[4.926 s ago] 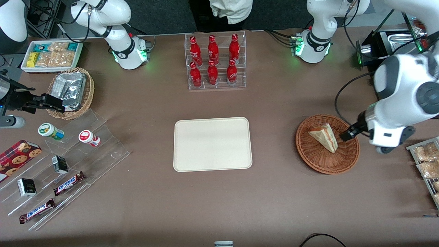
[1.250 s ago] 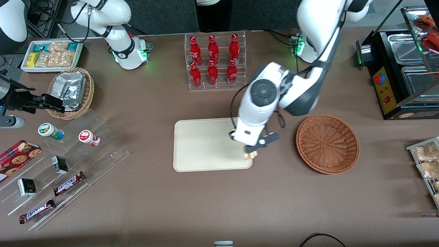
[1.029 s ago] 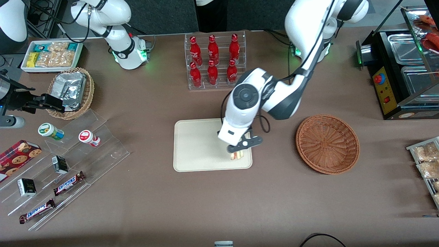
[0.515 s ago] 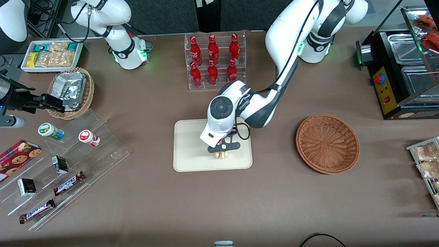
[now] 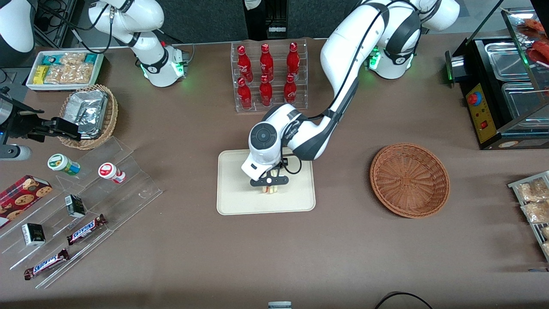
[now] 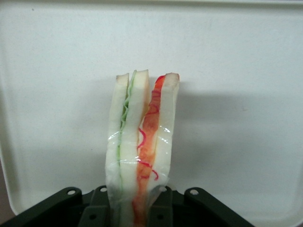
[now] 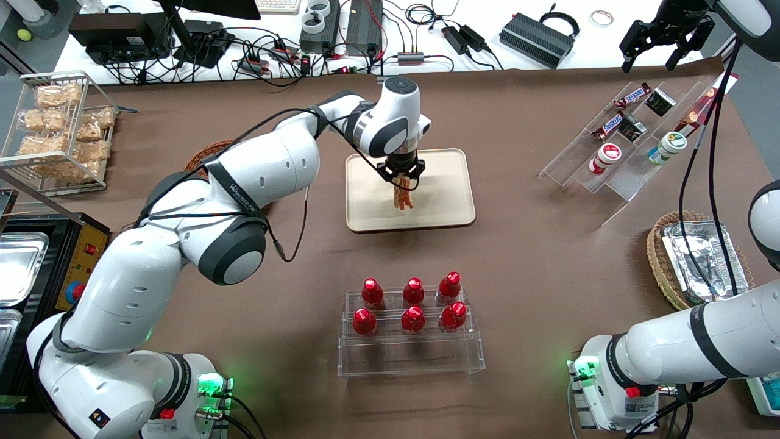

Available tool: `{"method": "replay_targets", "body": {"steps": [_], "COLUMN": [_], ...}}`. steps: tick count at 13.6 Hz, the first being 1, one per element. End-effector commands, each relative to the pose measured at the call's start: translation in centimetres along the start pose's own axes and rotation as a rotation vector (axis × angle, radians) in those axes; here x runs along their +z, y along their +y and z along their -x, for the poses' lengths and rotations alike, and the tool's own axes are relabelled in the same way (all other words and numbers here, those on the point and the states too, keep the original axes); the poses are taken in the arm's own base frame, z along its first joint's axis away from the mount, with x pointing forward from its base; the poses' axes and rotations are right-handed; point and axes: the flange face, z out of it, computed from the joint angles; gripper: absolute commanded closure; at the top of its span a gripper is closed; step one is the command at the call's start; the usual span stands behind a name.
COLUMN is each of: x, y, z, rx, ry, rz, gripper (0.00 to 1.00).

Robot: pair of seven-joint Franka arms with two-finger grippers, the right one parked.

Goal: Place sandwich from basket to tray
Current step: 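Lower the sandwich onto the tray and open the left gripper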

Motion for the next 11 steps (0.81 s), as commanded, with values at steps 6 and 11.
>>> {"method": "replay_targets", "body": {"steps": [6, 11], "x": [0.2, -8.1], "y": [0.8, -2.7], "z": [-0.6, -3.1], "rx": [0.018, -0.037], "ry": [0.04, 0.057], "rz": [0.008, 0.042], "gripper": [0.19, 0.01]}}
